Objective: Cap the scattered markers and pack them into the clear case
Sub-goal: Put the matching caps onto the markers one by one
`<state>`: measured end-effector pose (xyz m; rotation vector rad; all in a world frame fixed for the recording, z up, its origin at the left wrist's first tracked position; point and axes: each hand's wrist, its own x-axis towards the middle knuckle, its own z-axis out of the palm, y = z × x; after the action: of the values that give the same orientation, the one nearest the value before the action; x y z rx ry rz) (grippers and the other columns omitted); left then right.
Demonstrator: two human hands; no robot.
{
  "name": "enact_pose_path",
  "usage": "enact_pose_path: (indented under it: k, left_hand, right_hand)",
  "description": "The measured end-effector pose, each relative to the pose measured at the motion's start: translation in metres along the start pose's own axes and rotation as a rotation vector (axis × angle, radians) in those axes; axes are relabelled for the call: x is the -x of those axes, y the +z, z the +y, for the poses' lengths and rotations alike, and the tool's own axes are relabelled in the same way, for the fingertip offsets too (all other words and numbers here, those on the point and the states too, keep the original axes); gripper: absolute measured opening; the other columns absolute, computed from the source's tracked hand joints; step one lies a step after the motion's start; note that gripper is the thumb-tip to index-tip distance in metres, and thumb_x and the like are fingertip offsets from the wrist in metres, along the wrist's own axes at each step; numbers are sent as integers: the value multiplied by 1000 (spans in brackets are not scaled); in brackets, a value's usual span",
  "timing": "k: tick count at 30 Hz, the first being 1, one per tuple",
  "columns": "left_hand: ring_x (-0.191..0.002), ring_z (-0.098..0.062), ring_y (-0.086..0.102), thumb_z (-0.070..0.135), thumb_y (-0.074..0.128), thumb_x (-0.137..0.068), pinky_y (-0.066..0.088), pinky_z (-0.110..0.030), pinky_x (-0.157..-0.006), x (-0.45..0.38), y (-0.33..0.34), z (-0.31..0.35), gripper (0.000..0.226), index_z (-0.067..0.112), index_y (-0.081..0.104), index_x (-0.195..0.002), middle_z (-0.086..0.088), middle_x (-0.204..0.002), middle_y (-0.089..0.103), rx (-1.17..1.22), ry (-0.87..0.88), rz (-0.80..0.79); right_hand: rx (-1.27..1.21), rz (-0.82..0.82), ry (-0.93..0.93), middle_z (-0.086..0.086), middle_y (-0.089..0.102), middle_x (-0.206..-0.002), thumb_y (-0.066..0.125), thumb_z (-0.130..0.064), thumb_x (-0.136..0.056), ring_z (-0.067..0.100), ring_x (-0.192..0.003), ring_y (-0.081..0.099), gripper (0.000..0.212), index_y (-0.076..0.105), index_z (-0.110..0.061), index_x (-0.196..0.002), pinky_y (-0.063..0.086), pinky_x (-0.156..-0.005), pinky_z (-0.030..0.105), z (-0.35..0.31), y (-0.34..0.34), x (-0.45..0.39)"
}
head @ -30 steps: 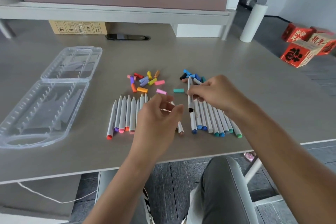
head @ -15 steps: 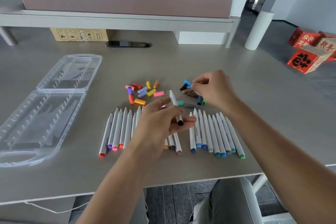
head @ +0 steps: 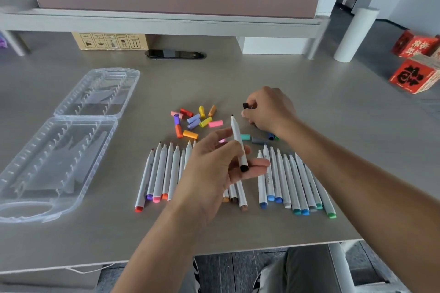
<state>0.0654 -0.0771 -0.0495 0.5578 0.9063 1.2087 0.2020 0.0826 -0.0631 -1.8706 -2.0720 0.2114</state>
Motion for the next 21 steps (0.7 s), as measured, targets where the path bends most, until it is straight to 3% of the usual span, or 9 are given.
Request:
enact_pose_path:
  k: [2,6,10,15,21]
  left_hand:
    - [-74,-39,74,-14,45,-95,62,-38,-65,-1,-1,0,44,4,54,-134,-22,-97,60,-13,5,9]
    - [-60,-33,71,-11,41,-97,60,-35,-56,0,-2,1,38,7,58,-125,-17,-88,62,-66,17,27]
    - [-56,-30,68,-9,40,-98,58,-33,-53,6,4,-2,35,6,58,-124,-15,-82,61,-78,6,8]
    - [-55,-30,68,-9,40,-98,59,-33,-52,14,15,-13,32,8,64,-111,-16,-82,63,-100,4,-19]
    - [-57,-30,68,-9,41,-98,58,-32,-51,20,24,-26,33,4,65,-117,-19,-88,62,-141,-12,-66]
  right_hand:
    - [-90,43,-4,5,72,-70,71,-27,-85,26,-73,69,15,76,-12,-82,58,-66,35,2,1,-1]
    - [-605,-11,88,2,68,-69,74,-26,-87,12,-61,59,15,78,-14,-81,48,-57,20,6,-14,9]
    - [-866,-37,108,0,78,-80,77,-15,-89,7,-64,66,12,79,-17,-102,52,-60,20,17,-27,32]
    - [-1081,-89,196,4,79,-86,73,-15,-95,4,-63,63,13,80,-16,-105,53,-62,18,25,-41,61]
    - [-1087,-176,199,-1,80,-86,73,-23,-95,8,-70,60,11,83,-24,-99,48,-67,22,34,-53,87]
